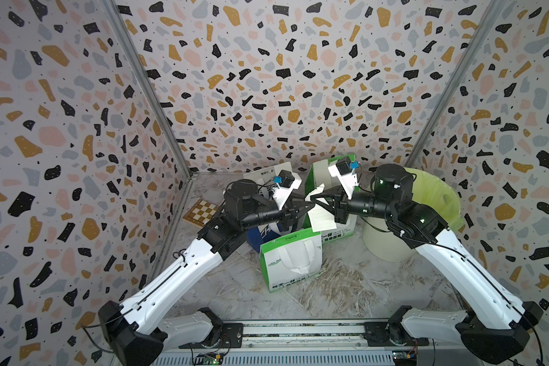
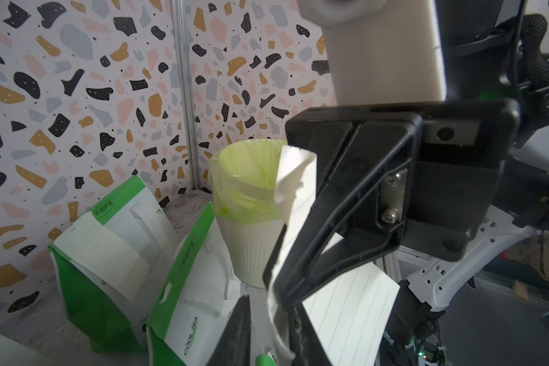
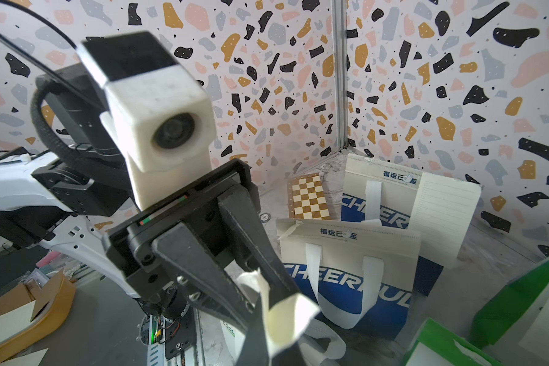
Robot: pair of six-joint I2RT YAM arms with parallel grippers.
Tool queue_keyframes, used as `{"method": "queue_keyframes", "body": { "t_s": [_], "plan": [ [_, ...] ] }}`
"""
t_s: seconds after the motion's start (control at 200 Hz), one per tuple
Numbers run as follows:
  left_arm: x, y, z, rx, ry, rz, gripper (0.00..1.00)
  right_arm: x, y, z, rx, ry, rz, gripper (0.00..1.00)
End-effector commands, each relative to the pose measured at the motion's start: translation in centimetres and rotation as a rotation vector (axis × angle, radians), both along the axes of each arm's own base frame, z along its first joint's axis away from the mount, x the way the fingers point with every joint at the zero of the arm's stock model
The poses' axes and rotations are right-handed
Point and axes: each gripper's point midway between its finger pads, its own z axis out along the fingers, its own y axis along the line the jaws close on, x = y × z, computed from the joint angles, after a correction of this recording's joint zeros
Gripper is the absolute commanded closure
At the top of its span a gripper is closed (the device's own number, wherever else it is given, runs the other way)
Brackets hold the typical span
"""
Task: Shred takeout receipts and throw away
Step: Shred the takeout receipt.
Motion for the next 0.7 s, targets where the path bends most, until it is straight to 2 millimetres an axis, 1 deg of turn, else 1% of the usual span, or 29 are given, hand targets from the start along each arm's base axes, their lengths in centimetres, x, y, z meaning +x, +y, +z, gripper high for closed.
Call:
{"method": "queue_keyframes", "body": {
  "t_s": [0.0,0.06,0.095,0.15,0.21,0.31,0.42,0.576,0.691],
  "plan": [
    [-0.5,0.1,2.1,-0.046,-0.062,-0.006,0.89,-0.5,-0.5,1.5,0.031,-0.024,-0.003,0.83],
    [-0.6,0.0,2.1,-0.045,-0.060,-0.013,1.00,-0.4,-0.5,1.6,0.031,-0.019,-0.009,0.63],
    [-0.6,0.1,2.1,-0.043,-0.059,-0.013,1.00,-0.3,-0.6,1.7,0.031,-0.022,-0.017,0.52],
    [-0.8,0.1,1.9,-0.032,-0.069,-0.015,1.00,-0.3,-0.8,1.9,0.027,-0.027,-0.030,0.42],
    [-0.8,0.3,1.5,-0.017,-0.072,-0.004,1.00,-0.3,-1.2,2.1,0.021,-0.043,-0.041,0.37],
    [-0.9,0.7,1.1,0.001,-0.078,0.012,1.00,-0.8,-1.6,2.7,0.028,-0.066,-0.020,0.34],
    [-1.5,0.8,1.0,0.008,-0.076,-0.017,1.00,-1.1,-1.9,3.1,0.035,-0.078,0.012,0.36],
    [-2.1,0.7,0.7,0.022,-0.069,-0.047,1.00,-0.9,-1.8,3.0,0.026,-0.075,0.028,0.46],
    [-2.3,0.6,0.4,0.035,-0.057,-0.065,1.00,-0.9,-1.7,3.4,0.030,-0.083,0.039,0.50]
  ]
}}
